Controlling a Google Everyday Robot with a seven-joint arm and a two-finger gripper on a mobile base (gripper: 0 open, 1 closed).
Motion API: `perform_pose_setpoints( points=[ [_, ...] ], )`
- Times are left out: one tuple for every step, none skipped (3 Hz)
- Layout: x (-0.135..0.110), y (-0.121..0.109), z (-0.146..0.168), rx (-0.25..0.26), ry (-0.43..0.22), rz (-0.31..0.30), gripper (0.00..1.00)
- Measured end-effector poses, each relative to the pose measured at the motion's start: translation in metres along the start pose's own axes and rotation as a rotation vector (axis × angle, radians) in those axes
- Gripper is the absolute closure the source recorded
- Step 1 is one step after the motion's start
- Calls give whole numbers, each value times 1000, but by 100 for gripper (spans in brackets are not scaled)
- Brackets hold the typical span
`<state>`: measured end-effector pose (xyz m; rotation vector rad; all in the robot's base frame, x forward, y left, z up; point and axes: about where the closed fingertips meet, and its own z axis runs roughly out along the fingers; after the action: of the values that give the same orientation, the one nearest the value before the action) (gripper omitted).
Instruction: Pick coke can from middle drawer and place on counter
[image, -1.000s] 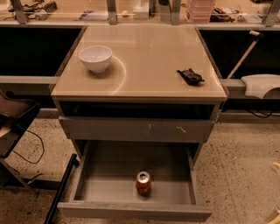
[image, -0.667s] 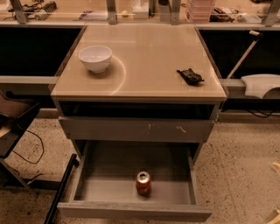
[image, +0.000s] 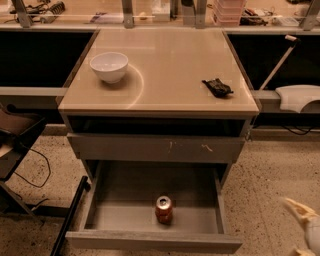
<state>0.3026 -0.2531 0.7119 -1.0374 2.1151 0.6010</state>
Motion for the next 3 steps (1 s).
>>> perform_pose_setpoints(
  points=[
    [-47, 5, 51, -150, -282, 47, 0],
    [-64, 7, 70, -215, -392, 122, 0],
    [-56, 12, 80, -153, -372, 151, 0]
  ],
)
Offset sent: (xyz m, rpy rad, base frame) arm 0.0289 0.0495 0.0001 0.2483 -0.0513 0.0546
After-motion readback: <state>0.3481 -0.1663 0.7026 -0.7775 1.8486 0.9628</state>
